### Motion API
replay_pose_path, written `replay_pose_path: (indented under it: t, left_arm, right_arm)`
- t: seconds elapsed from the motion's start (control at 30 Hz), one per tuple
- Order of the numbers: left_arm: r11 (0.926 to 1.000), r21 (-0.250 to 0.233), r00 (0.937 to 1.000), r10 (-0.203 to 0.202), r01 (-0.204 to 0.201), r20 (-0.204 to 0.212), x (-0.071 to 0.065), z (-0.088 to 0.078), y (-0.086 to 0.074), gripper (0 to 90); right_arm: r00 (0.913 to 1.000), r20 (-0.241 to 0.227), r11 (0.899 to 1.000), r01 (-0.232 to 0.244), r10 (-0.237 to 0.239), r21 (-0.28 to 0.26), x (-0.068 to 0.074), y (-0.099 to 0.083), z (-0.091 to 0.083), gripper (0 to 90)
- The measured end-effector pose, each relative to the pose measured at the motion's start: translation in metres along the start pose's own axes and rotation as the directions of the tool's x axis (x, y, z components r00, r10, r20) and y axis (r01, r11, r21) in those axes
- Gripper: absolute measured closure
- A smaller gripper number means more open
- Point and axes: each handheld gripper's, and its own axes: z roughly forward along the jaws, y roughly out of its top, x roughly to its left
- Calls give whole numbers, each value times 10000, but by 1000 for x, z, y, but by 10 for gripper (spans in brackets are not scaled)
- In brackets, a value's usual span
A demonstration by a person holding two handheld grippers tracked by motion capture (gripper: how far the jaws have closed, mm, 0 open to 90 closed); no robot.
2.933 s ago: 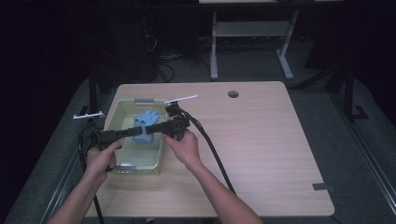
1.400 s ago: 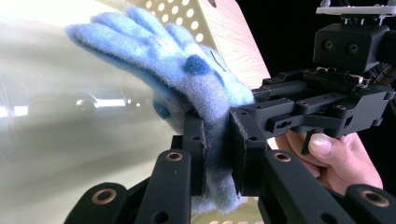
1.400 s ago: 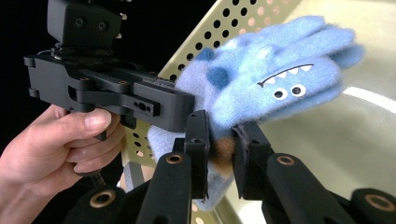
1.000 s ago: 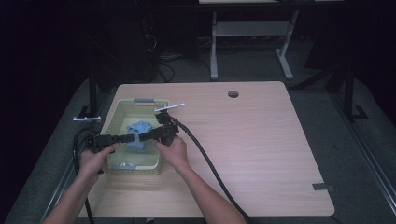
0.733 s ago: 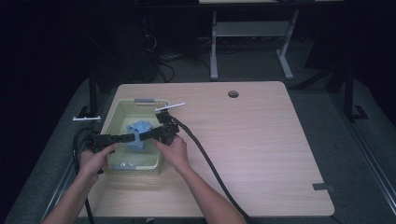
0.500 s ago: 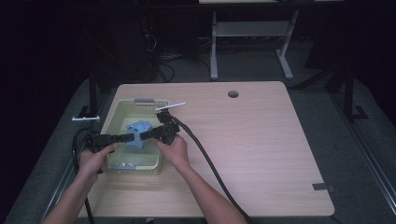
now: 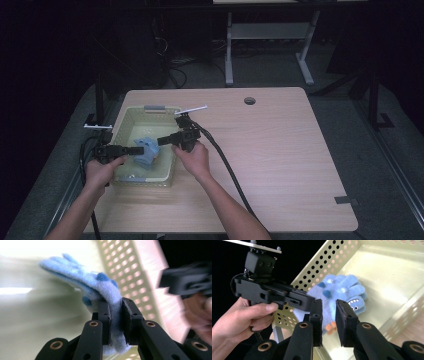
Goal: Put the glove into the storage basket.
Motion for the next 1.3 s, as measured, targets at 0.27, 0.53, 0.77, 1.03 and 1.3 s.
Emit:
replay_pose_path:
  t: [0.27, 0.53, 0.77, 1.03, 1.3]
  left_arm:
    - [9917, 1249, 9945, 424, -303, -955, -9, 19, 7, 767]
    - [9756, 2192, 9833, 305, 97, -1793, -10, 28, 9, 715]
    - [9784, 2057, 9784, 224, 209, -2055, -11, 22, 10, 635]
    - [9842, 1730, 9707, 764, -369, -2277, -21, 14, 20, 721]
    - [9674, 2527, 9568, 885, -164, -2769, -15, 35, 20, 765]
  right_arm:
    - [10000, -44, 9998, 58, -59, -200, 1, -1, -13, 754]
    - [9999, -132, 9992, 13, -18, -402, -1, -5, -30, 742]
    - [9998, 8, 9979, 178, -178, -617, 0, -7, -51, 736]
    - [9999, 66, 9972, 81, -77, -748, -4, -12, -63, 735]
    - [9999, 90, 9949, 75, -66, -1009, -8, -16, -77, 735]
